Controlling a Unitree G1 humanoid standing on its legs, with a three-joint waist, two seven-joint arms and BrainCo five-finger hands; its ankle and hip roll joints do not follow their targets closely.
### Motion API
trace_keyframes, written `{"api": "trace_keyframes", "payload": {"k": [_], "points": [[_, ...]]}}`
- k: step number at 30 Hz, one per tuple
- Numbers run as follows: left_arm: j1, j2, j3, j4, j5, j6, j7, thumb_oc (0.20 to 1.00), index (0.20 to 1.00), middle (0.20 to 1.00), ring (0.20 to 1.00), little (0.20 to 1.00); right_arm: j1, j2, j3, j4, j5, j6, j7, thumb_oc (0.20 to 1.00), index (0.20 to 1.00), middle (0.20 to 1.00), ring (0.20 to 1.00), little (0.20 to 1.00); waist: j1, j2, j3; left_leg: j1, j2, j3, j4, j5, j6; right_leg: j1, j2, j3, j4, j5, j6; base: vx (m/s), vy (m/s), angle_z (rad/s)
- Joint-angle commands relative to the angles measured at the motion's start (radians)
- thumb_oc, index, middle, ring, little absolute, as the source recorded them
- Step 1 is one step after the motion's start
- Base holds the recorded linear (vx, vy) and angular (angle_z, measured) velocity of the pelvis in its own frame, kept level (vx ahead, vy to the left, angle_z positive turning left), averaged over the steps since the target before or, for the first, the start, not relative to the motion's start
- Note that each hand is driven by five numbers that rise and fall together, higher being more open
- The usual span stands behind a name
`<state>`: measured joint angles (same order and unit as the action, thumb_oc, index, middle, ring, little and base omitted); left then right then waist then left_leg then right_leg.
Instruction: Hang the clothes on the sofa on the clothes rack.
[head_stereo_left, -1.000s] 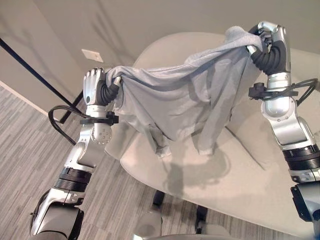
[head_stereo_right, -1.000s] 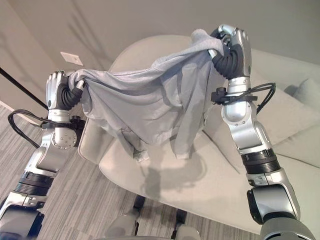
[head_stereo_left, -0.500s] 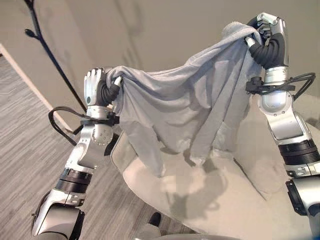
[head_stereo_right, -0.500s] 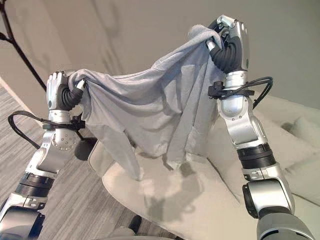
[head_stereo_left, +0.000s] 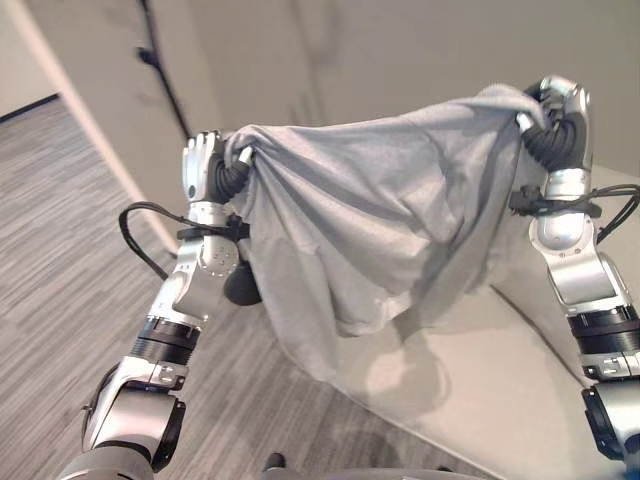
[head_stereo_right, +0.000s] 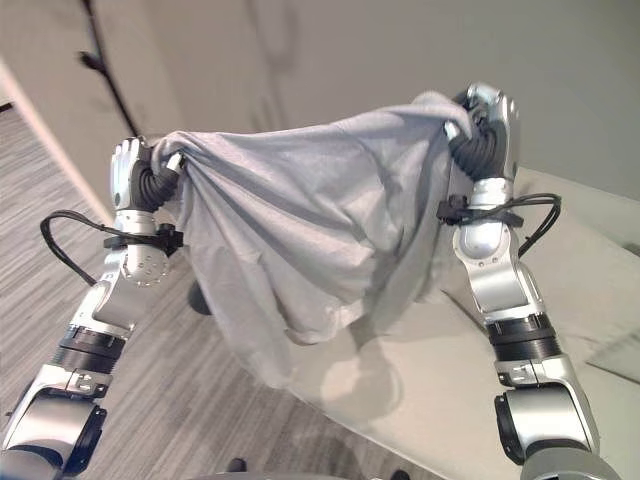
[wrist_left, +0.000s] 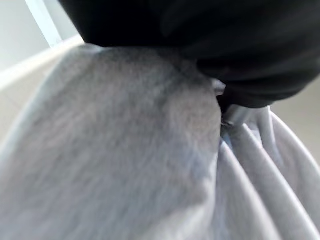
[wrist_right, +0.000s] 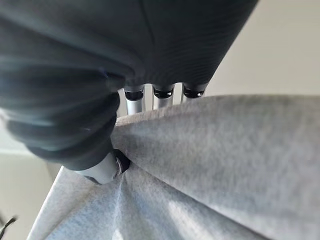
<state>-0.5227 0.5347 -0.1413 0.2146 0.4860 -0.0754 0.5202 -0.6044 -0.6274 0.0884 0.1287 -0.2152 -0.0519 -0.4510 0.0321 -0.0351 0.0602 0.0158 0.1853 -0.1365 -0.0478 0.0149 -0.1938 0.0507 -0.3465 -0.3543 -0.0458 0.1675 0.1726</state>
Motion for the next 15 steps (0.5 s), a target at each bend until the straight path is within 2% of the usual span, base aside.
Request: {"api": "trace_keyframes", "payload": {"k": [1,2,4,5,6,7,8,9,10,12,14,15], "points": [[-0.009,0.117,0.044,-0.084,0.052,0.013,0.026,0.200,0.200,0.200,0.200,0.200,-0.082,-0.015,-0.028,0.011,-0.058,0.023,-0.056,0.200,0.200,0.200,0.200,0.200,0.072,-0.026,-0.053,0.027,-0.144,0.072,-0.040,-0.083,0.133,-0.087,-0.041,0.086,0.090,0.015,0.051,-0.16,0.327,-0.06],[-0.006,0.123,0.048,-0.086,0.040,0.018,0.022,0.200,0.200,0.200,0.200,0.200,-0.087,-0.032,-0.028,0.010,-0.045,0.016,-0.050,0.200,0.200,0.200,0.200,0.200,0.080,-0.027,-0.039,0.014,-0.168,0.079,-0.040,-0.055,0.153,-0.085,0.057,0.113,0.182,-0.113,0.002,-0.19,0.378,-0.15],[-0.005,0.123,0.056,-0.088,0.027,0.019,0.020,0.200,0.200,0.200,0.200,0.200,-0.102,-0.051,-0.021,0.009,-0.029,0.007,-0.042,0.200,0.200,0.200,0.200,0.200,0.094,-0.034,-0.038,-0.001,-0.188,0.083,-0.040,-0.031,0.163,-0.075,0.151,0.112,0.235,-0.206,-0.028,-0.16,0.254,-0.26],[0.004,0.116,0.069,-0.091,0.014,0.021,0.025,0.200,0.200,0.200,0.200,0.200,-0.109,-0.059,-0.017,0.012,-0.017,0.001,-0.033,0.200,0.200,0.200,0.200,0.200,0.108,-0.049,-0.040,-0.014,-0.210,0.083,-0.040,-0.005,0.167,-0.061,0.232,0.113,0.252,-0.254,-0.044,-0.15,0.151,-0.18],[0.010,0.111,0.078,-0.094,0.008,0.027,0.032,0.200,0.200,0.200,0.200,0.200,-0.124,-0.064,-0.010,0.019,-0.012,-0.003,-0.035,0.200,0.200,0.200,0.200,0.200,0.118,-0.061,-0.040,-0.025,-0.221,0.085,-0.040,0.012,0.166,-0.060,0.272,0.117,0.250,-0.269,-0.057,-0.13,0.072,0.11],[0.032,0.107,0.098,-0.099,0.012,0.036,0.037,0.200,0.200,0.200,0.200,0.200,-0.147,-0.070,0.008,0.032,-0.010,-0.003,-0.038,0.200,0.200,0.200,0.200,0.200,0.135,-0.087,-0.045,-0.030,-0.243,0.090,-0.040,0.017,0.162,-0.030,0.306,0.134,0.176,-0.276,-0.094,-0.07,-0.011,-0.07],[0.051,0.105,0.111,-0.099,0.018,0.035,0.035,0.200,0.200,0.200,0.200,0.200,-0.156,-0.068,0.018,0.045,0.002,-0.009,-0.035,0.200,0.200,0.200,0.200,0.200,0.139,-0.098,-0.048,-0.031,-0.247,0.088,-0.040,0.019,0.158,-0.014,0.317,0.154,0.110,-0.259,-0.096,-0.03,-0.036,0.02],[0.099,0.095,0.141,-0.114,0.013,0.027,0.036,0.200,0.200,0.200,0.200,0.200,-0.163,-0.073,0.019,0.046,0.012,-0.010,-0.027,0.200,0.200,0.200,0.200,0.200,0.146,-0.106,-0.048,-0.042,-0.246,0.089,-0.040,0.021,0.148,0.002,0.324,0.175,0.045,-0.231,-0.083,-0.01,-0.020,-0.29],[0.123,0.089,0.157,-0.127,0.012,0.024,0.035,0.200,0.200,0.200,0.200,0.200,-0.163,-0.077,0.024,0.048,0.016,-0.009,-0.024,0.200,0.200,0.200,0.200,0.200,0.149,-0.106,-0.050,-0.043,-0.244,0.094,-0.038,0.020,0.149,0.015,0.327,0.183,0.007,-0.208,-0.082,-0.02,-0.012,-0.24],[0.137,0.081,0.165,-0.137,0.008,0.020,0.033,0.200,0.200,0.200,0.200,0.200,-0.160,-0.080,0.027,0.047,0.023,-0.012,-0.021,0.200,0.200,0.200,0.200,0.200,0.151,-0.103,-0.047,-0.044,-0.241,0.098,-0.030,0.022,0.151,0.029,0.325,0.180,-0.022,-0.189,-0.079,-0.01,-0.004,-0.18],[0.151,0.058,0.170,-0.149,0.003,0.018,0.029,0.200,0.200,0.200,0.200,0.200,-0.138,-0.089,0.016,0.037,0.028,-0.010,-0.017,0.200,0.200,0.200,0.200,0.200,0.149,-0.104,-0.030,-0.086,-0.241,0.098,0.041,0.007,0.148,0.040,0.314,0.160,-0.039,-0.181,-0.079,-0.09,0.075,0.16],[0.164,0.036,0.171,-0.160,0.001,0.009,0.026,0.200,0.200,0.200,0.200,0.200,-0.113,-0.114,0.004,0.025,0.031,-0.010,-0.011,0.200,0.200,0.200,0.200,0.200,0.139,-0.107,-0.013,-0.153,-0.183,0.116,0.086,0.012,0.124,0.038,0.284,0.135,-0.040,-0.177,-0.069,-0.09,0.236,0.40]]}}
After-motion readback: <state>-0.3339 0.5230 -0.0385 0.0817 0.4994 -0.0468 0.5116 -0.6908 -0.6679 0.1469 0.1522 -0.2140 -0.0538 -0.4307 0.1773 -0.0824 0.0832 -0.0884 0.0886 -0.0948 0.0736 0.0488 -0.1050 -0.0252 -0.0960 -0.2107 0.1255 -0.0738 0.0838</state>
